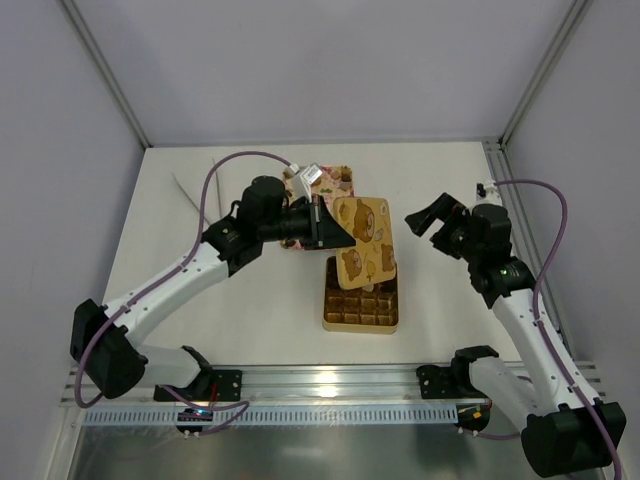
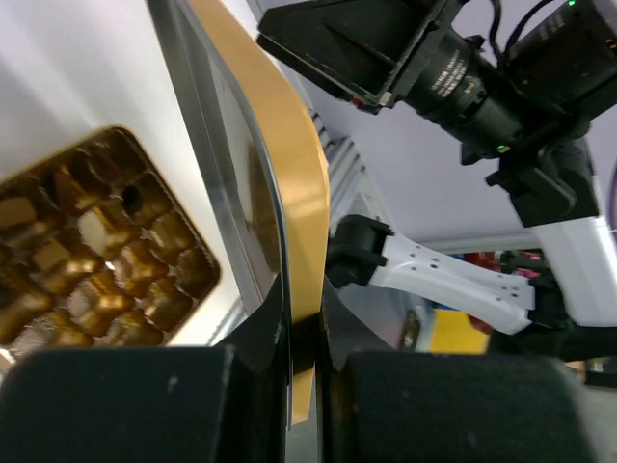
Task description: Pack the chocolate
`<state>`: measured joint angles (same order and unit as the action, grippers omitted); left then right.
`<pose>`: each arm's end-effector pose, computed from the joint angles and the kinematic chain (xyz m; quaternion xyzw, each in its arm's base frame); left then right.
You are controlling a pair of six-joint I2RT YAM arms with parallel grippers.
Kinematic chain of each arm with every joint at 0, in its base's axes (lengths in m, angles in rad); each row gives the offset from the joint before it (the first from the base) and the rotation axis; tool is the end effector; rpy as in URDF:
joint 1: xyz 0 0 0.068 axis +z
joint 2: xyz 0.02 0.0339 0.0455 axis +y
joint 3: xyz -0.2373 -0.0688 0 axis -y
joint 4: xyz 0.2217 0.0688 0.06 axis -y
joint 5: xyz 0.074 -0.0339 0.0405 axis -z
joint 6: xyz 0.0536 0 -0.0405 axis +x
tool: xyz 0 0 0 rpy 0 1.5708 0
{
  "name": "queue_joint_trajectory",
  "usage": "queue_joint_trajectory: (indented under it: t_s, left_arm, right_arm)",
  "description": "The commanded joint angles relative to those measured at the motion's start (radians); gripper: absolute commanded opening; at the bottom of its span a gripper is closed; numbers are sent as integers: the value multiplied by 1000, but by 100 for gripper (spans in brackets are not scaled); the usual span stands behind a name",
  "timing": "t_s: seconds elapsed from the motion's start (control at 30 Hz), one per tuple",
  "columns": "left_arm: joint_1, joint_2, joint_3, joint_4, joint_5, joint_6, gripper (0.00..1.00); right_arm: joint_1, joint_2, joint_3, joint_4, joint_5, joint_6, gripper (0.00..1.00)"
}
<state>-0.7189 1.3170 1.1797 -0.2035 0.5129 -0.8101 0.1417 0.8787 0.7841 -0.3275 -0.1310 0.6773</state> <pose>0.2099 -0.2187 0.3319 0.1102 0.7959 -0.5358 0.2594 0.2078 0.0367 0.2829 0.1874 0.8173 0.2663 0.4754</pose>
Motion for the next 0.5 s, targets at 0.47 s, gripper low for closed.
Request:
queue_joint_trajectory:
  t_s: [0.47]
  left_arm:
    - [49, 171, -212, 553, 295, -310, 0]
  right_arm:
    - [1, -69, -198, 93, 18, 4, 100]
